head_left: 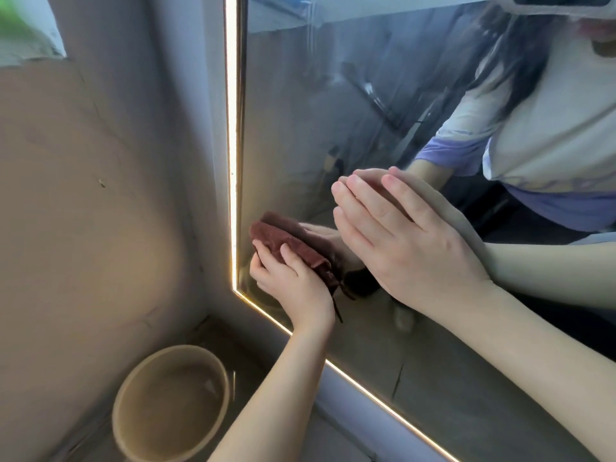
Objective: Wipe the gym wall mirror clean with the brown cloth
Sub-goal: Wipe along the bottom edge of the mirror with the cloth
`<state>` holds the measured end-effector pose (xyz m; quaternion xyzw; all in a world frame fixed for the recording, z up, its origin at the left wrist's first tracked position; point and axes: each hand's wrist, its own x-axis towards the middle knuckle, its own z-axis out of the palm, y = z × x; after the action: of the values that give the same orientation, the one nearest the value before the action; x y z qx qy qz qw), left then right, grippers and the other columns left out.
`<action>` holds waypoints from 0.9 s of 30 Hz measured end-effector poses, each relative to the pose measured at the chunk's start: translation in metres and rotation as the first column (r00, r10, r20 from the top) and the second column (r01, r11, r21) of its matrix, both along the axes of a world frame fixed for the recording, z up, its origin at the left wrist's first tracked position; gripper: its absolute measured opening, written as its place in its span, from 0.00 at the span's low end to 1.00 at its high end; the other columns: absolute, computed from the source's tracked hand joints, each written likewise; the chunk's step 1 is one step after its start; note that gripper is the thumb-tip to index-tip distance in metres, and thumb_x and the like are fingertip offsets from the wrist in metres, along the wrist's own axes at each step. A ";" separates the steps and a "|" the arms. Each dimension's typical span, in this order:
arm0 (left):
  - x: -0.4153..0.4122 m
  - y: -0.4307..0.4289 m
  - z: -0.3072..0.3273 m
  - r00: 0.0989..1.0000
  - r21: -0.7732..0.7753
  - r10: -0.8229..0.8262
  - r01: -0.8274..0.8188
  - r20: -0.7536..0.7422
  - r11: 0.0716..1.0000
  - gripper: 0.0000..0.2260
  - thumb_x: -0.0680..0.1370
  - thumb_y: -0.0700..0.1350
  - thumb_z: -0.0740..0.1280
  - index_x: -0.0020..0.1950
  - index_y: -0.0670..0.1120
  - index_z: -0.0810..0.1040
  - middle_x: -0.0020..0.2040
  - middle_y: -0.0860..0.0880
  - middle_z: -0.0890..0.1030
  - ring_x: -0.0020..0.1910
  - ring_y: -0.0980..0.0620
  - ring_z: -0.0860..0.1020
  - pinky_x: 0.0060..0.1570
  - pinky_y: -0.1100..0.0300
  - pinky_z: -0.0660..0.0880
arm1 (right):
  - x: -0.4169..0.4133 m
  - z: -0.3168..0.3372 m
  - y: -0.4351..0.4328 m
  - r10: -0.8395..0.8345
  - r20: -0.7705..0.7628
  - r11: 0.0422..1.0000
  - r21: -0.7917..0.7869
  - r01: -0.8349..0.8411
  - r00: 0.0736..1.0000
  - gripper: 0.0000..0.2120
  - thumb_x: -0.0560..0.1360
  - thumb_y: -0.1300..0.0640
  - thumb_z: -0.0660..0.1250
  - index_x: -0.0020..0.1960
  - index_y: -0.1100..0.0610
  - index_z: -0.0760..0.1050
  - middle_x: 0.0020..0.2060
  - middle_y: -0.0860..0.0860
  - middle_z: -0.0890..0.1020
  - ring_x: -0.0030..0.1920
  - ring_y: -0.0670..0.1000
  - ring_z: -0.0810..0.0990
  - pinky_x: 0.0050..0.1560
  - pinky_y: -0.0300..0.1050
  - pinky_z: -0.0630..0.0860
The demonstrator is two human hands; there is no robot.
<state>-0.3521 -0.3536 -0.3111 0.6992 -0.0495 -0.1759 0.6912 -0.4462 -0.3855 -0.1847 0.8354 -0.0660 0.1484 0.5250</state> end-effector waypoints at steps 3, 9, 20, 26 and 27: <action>-0.001 0.003 0.015 1.000 0.000 -0.029 0.029 -0.005 1.000 0.22 0.86 0.49 0.54 0.80 0.47 0.58 0.75 0.46 0.62 0.72 0.49 0.64 0.74 0.55 0.63 | 0.001 0.000 0.000 -0.016 0.008 1.000 -0.006 0.016 1.000 0.19 0.83 0.61 0.51 0.70 0.65 0.68 0.70 0.59 0.72 0.71 0.57 0.71 0.73 0.55 0.60; -0.002 0.003 0.021 0.966 -0.050 -0.059 0.074 0.253 0.996 0.25 0.84 0.52 0.53 0.80 0.46 0.59 0.74 0.45 0.63 0.71 0.49 0.64 0.71 0.60 0.61 | 0.001 0.001 0.001 -0.026 -0.013 1.000 -0.003 0.026 1.000 0.19 0.84 0.62 0.45 0.70 0.65 0.67 0.70 0.57 0.73 0.71 0.55 0.71 0.72 0.53 0.62; -0.015 0.022 0.014 0.977 -0.054 -0.181 0.188 0.108 0.981 0.24 0.84 0.51 0.57 0.80 0.49 0.60 0.72 0.49 0.63 0.69 0.52 0.66 0.71 0.57 0.65 | 0.000 0.002 0.000 -0.027 -0.014 0.999 -0.020 0.026 1.000 0.20 0.83 0.61 0.48 0.71 0.65 0.67 0.71 0.59 0.72 0.71 0.57 0.69 0.73 0.55 0.59; 0.020 0.005 0.011 0.978 0.068 -0.093 0.108 -0.189 0.992 0.23 0.86 0.53 0.53 0.81 0.50 0.58 0.75 0.46 0.62 0.72 0.48 0.66 0.74 0.52 0.64 | 0.001 0.000 0.001 -0.030 -0.016 1.000 -0.007 0.030 0.999 0.19 0.83 0.61 0.51 0.71 0.64 0.69 0.71 0.59 0.72 0.71 0.57 0.70 0.73 0.55 0.59; 0.015 0.010 0.016 0.984 0.025 -0.119 0.124 -0.132 0.992 0.24 0.86 0.53 0.54 0.81 0.49 0.58 0.74 0.46 0.62 0.71 0.48 0.66 0.74 0.52 0.65 | 0.000 0.000 0.001 -0.037 -0.014 0.999 -0.009 0.037 0.999 0.19 0.83 0.61 0.51 0.71 0.64 0.69 0.71 0.59 0.71 0.72 0.57 0.69 0.74 0.55 0.58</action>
<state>-0.3376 -0.3439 -0.2953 0.6934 -0.0439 -0.2637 0.6692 -0.4459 -0.3842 -0.1847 0.8329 -0.0771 0.1329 0.5317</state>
